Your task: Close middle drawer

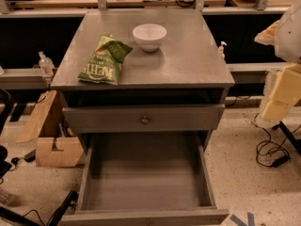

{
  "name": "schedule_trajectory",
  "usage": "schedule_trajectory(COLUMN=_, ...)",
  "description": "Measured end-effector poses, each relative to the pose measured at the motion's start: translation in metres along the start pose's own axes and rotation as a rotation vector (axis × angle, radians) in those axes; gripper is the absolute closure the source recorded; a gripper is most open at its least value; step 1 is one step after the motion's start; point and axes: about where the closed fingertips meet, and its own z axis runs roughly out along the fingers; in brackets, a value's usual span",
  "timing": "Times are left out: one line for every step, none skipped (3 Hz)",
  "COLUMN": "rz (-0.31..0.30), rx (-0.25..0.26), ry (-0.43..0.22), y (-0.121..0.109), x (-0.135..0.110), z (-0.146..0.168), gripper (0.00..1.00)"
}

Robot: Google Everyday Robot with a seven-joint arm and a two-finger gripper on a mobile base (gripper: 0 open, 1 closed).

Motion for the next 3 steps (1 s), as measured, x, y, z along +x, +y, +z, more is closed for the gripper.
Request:
schedule_trajectory(rz=0.000, rx=0.003, ry=-0.001, y=0.000, x=0.000, z=0.000, gripper=0.00)
schedule_trajectory(rz=0.011, rx=0.013, ry=-0.022, y=0.002, x=0.004, z=0.005, gripper=0.00)
schedule_trajectory(rz=0.019, rx=0.033, ry=-0.073, y=0.014, x=0.019, z=0.019, gripper=0.00)
